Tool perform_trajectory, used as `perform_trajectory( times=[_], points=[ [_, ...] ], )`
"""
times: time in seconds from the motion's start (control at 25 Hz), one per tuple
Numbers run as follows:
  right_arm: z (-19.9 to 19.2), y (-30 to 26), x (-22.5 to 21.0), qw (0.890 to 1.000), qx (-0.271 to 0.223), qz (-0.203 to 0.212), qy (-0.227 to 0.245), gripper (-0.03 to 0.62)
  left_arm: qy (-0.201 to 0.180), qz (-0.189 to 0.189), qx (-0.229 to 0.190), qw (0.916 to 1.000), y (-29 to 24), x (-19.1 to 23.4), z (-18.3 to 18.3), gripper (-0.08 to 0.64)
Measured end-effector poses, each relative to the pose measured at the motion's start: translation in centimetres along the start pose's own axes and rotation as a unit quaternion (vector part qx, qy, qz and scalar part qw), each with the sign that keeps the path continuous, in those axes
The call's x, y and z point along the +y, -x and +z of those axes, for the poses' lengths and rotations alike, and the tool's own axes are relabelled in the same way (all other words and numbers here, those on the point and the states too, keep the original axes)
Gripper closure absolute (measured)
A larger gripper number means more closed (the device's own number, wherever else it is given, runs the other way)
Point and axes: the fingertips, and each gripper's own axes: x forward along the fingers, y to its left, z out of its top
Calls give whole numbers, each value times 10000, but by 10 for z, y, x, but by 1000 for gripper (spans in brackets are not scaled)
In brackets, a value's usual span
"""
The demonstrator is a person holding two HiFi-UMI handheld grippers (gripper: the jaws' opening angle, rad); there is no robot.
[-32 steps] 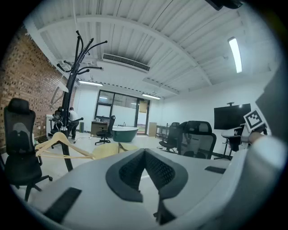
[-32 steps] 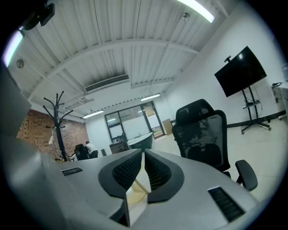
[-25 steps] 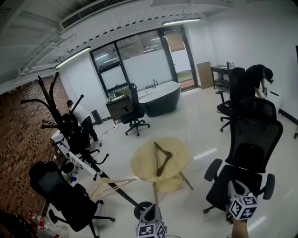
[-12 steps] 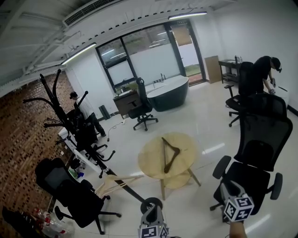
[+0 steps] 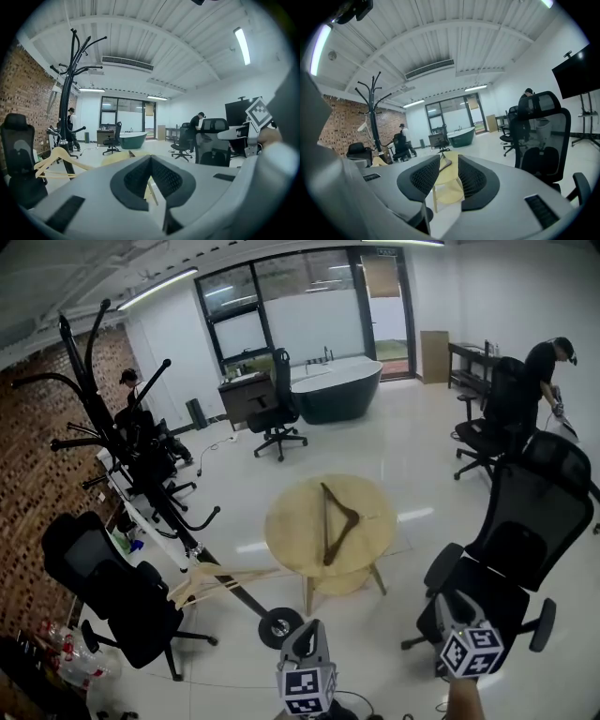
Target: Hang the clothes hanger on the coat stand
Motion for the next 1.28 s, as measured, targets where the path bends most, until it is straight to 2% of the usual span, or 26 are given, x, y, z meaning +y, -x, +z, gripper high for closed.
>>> perform_trajectory(
  times=[0.16,0.28,0.44,0.68,0.88,1.12,1.28],
  points=[
    [20,-70,49,9999,47,81,112,468,161,-13,-55,9999,-46,60,27,545],
    [46,-119,84,9998,36,93,162,468,143,-5,-165,9998,-79,106,62,545],
    [64,-166,113,9997,-34,102,216,468,48,-109,-239,9996,-119,144,90,545],
    [85,-201,134,9995,-121,-43,285,468,-243,-197,-266,9992,-163,180,116,545],
    [96,-222,143,9989,-236,-122,393,468,-231,-139,-402,9988,-181,207,130,545],
    [100,-255,167,9984,-178,90,523,468,-140,-97,-444,9989,-196,225,142,545],
    [99,-299,171,9978,-117,368,547,468,-58,131,-497,9987,-224,240,153,541]
  ],
)
